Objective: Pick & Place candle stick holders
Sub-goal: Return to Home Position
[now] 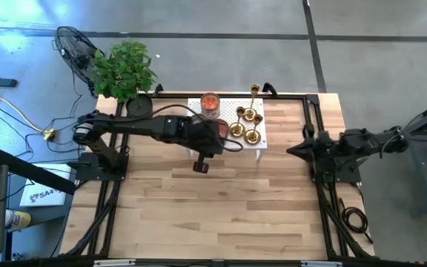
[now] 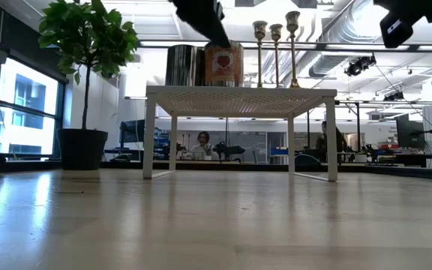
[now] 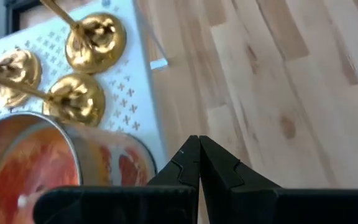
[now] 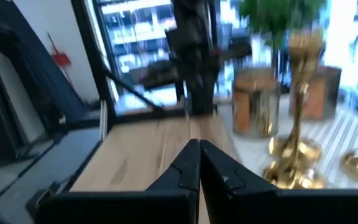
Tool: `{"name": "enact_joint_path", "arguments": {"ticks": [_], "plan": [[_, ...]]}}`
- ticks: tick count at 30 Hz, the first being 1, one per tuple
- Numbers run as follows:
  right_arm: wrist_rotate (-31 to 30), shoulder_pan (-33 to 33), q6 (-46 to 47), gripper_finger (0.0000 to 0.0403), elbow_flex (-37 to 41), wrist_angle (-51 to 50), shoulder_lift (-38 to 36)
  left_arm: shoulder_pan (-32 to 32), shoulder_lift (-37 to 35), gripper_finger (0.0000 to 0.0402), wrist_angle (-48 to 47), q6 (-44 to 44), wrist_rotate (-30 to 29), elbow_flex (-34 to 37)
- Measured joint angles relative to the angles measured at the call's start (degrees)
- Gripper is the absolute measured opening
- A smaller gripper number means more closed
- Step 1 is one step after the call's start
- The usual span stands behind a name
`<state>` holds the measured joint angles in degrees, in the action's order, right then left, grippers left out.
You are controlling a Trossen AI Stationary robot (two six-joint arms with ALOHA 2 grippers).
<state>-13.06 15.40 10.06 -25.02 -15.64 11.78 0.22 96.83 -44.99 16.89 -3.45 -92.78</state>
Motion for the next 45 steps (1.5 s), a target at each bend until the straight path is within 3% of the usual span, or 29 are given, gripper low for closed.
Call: {"name": "enact_joint_path", "arguments": {"ticks": [5, 18, 21, 25, 30, 38, 45], "plan": [[0.27, 0.0, -8.03, 0.0, 1.8, 2.6, -5.02, -2.29, -5.44, 0.0, 8.51, -1.43, 0.67, 9.91], [3.54, -0.01, -16.54, 0.0, 5.68, 5.48, -11.21, -4.75, -26.1, 0.0, 42.99, -7.44, 13.73, 40.2], [4.53, -0.02, -17.67, 0.0, 6.96, 7.48, -11.49, -4.69, -29.7, 0.0, 51.25, -10.76, 17.53, 44.74], [4.04, -0.02, -17.82, 0.0, 8.78, 9.26, -11.19, -4.71, -33.72, 0.0, 53.71, -12.84, 20.24, 48.3], [4.54, -0.02, -16.57, 0.0, 11.44, 11.66, -11.15, -3.67, -43.72, 0.0, 46.85, -13.78, 16.62, 51.76], [4.01, -0.04, -18.56, 0.0, 10.87, 11.51, -11.68, 2.95, -61.53, 0.0, 48.34, -14.87, 5.42, 61.86], [3.81, -0.04, -19.04, 0.0, 10.44, 11.58, -11.66, 7.46, -71.07, 0.0, 47.47, -18.67, -2.48, 69.76]]}}
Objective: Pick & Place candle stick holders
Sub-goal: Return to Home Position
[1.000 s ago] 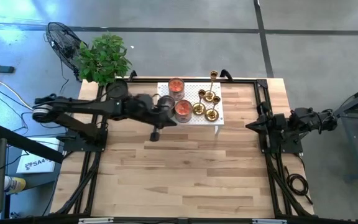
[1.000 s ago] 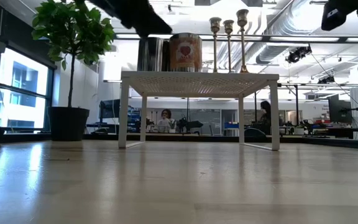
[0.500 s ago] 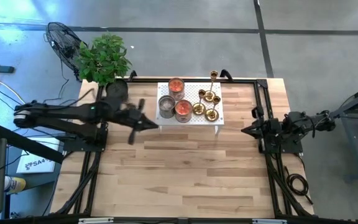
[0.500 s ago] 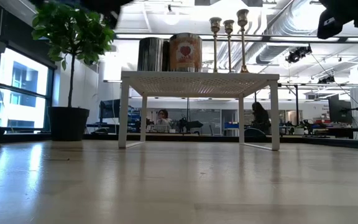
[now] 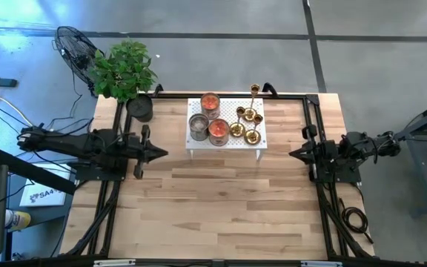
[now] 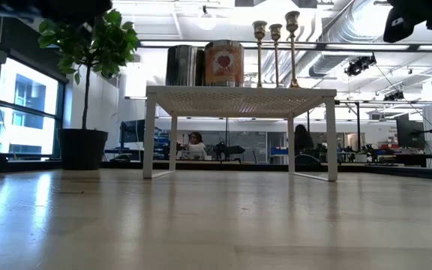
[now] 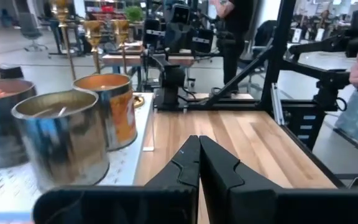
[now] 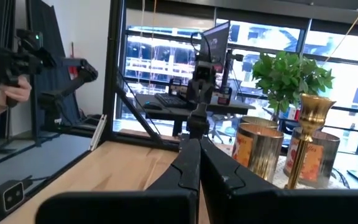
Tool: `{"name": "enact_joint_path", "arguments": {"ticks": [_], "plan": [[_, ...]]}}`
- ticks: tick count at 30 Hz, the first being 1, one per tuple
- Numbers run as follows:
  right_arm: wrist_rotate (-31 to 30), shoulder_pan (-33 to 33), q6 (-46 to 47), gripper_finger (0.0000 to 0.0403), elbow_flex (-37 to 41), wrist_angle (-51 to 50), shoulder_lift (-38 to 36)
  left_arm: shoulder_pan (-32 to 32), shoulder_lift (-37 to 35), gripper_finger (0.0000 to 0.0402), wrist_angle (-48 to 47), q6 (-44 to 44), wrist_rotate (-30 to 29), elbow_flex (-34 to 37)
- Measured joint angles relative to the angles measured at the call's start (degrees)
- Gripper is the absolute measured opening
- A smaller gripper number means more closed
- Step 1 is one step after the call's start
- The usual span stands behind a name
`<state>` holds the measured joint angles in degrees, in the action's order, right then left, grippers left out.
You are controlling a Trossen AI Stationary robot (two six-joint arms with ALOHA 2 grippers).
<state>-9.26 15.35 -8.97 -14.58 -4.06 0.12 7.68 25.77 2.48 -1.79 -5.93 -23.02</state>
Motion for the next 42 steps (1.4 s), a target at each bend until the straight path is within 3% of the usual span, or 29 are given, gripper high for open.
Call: {"name": "enact_joint_path", "arguments": {"ticks": [6, 31, 42], "plan": [[0.15, 0.0, 1.07, 0.0, 0.06, 0.05, -0.02, 1.49, -6.18, 0.0, -4.15, -0.32, -3.41, 2.71], [-0.66, 0.02, 0.55, 0.0, 0.06, -2.75, -0.02, 1.36, -25.46, 0.0, -9.91, -1.29, -4.75, 13.82], [0.51, 0.02, -2.21, 0.0, 0.1, 1.41, -0.04, 1.36, -25.37, 0.0, -9.67, -3.05, -5.04, 16.3]]}}
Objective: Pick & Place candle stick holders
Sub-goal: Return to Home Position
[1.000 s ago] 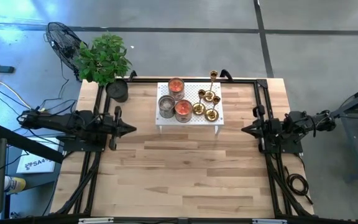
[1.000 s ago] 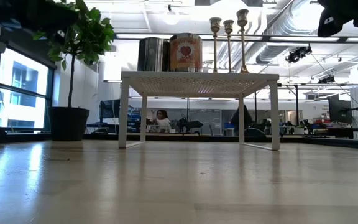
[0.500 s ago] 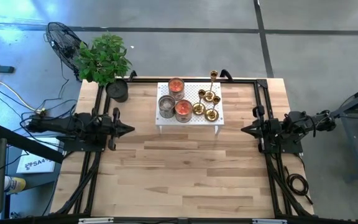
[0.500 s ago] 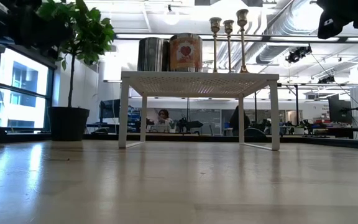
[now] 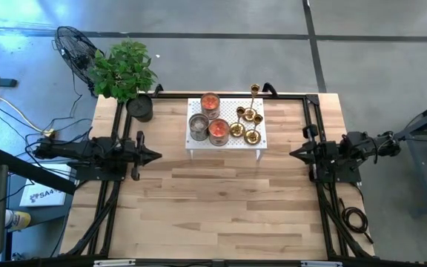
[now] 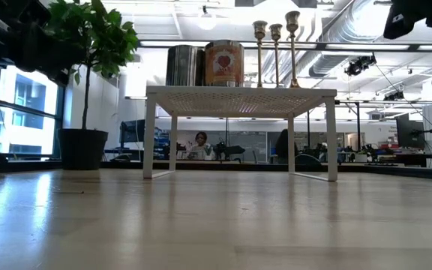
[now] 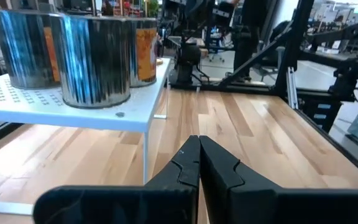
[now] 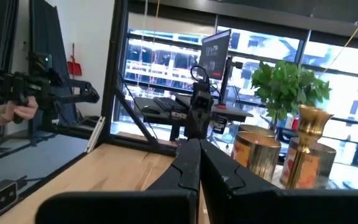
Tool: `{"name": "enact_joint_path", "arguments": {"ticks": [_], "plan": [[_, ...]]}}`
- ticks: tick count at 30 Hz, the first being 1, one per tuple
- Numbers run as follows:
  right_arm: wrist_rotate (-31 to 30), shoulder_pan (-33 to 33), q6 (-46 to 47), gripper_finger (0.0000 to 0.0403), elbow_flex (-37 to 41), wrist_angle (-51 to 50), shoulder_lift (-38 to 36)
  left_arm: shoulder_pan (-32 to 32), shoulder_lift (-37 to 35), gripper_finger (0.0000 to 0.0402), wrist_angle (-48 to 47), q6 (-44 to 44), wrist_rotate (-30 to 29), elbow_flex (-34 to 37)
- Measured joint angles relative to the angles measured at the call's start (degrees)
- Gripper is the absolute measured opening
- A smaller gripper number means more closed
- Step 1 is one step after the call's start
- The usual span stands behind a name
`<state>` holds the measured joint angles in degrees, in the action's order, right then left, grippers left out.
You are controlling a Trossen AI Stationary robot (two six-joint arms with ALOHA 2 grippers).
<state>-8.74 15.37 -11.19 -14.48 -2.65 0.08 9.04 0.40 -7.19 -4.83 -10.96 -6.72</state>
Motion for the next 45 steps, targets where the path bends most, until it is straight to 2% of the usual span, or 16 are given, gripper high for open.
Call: {"name": "enact_joint_path", "arguments": {"ticks": [9, 16, 30, 40, 45], "plan": [[0.49, 0.0, -0.99, 0.0, 0.0, -0.83, -0.04, 0.0, -0.02, 0.0, 0.02, -1.45, 1.05, 0.0], [0.55, -0.01, 2.98, 0.0, 1.23, -0.31, -0.04, 0.0, 0.0, 0.0, 0.1, -1.95, 1.5, 0.0], [-3.69, 0.0, 2.04, 0.0, 13.9, 15.6, -0.04, 0.0, -0.01, 0.0, 0.08, -2.52, 1.49, 0.0], [-5.27, -0.01, 2.78, 0.0, 13.9, 14.02, -0.02, 0.0, -0.02, 0.0, -0.54, -2.02, 1.77, -0.01], [-6.29, -0.02, 2.78, 0.0, 13.9, 13.65, -0.02, -0.02, 0.03, 0.0, 1.18, -1.02, 2.49, 2.24]]}}
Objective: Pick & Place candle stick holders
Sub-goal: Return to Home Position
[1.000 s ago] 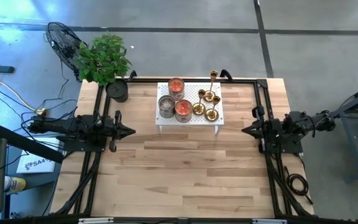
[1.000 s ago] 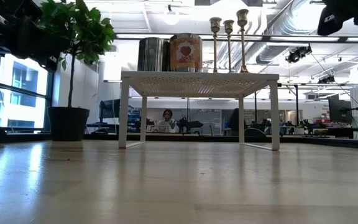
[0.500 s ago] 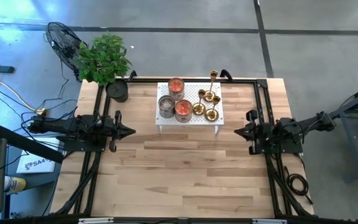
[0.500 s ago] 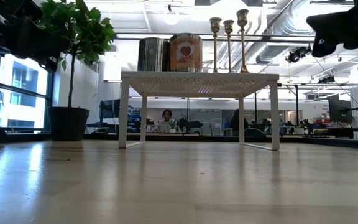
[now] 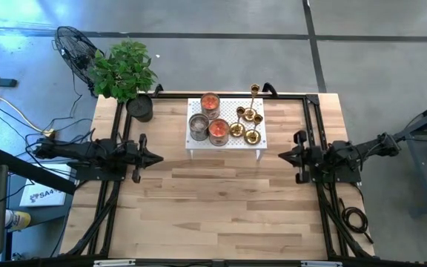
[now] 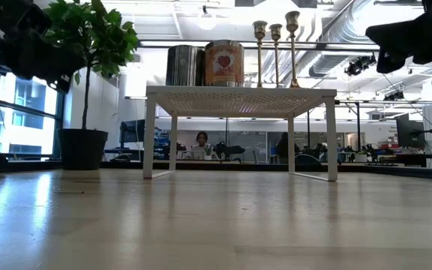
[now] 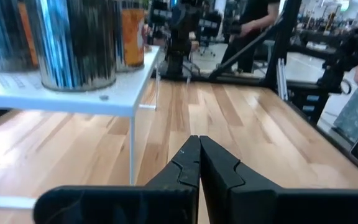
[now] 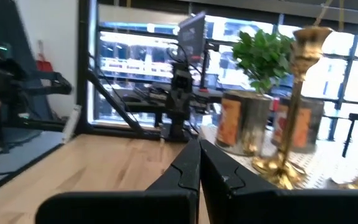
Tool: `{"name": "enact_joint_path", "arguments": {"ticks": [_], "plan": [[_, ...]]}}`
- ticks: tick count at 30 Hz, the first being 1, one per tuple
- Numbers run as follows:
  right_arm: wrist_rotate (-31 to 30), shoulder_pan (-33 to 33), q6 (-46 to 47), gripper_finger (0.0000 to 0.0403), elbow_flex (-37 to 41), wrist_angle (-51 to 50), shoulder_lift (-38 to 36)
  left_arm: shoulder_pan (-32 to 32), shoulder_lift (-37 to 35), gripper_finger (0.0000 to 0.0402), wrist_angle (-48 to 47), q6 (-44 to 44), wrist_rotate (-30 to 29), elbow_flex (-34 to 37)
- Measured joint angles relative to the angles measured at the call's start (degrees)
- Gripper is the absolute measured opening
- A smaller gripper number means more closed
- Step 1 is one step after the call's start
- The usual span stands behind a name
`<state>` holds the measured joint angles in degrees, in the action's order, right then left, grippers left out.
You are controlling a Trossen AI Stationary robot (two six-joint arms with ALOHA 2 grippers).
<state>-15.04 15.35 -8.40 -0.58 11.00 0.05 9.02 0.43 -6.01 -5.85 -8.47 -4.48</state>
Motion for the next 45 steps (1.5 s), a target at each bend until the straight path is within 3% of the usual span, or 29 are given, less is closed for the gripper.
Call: {"name": "enact_joint_path", "arguments": {"ticks": [6, 20, 30, 36, 45], "plan": [[-2.79, 0.0, 1.71, 0.0, 0.01, -1.4, 0.02, 0.0, 0.0, 0.0, 6.23, 1.09, 1.04, 2.64], [-2.74, 0.02, 3.21, 0.0, 0.02, -4.41, 0.02, 0.0, -0.02, 0.0, 6.41, 1.17, 2.07, 3.01], [-11.69, 0.0, 3.31, 0.0, 0.02, -5.88, 0.02, 0.0, -0.02, 0.0, 6.65, -0.02, -0.85, 3.12], [-12.59, 0.0, 4.79, 0.0, 0.02, -6.3, 0.04, 0.0, -0.02, 0.0, 7.15, 0.38, -4.79, 3.16], [-12.91, 0.0, 8.15, 0.0001, 0.02, -6.66, 2.67, 0.0, -0.02, 0.0001, 7.18, 8.0, -5.66, 3.18]]}}
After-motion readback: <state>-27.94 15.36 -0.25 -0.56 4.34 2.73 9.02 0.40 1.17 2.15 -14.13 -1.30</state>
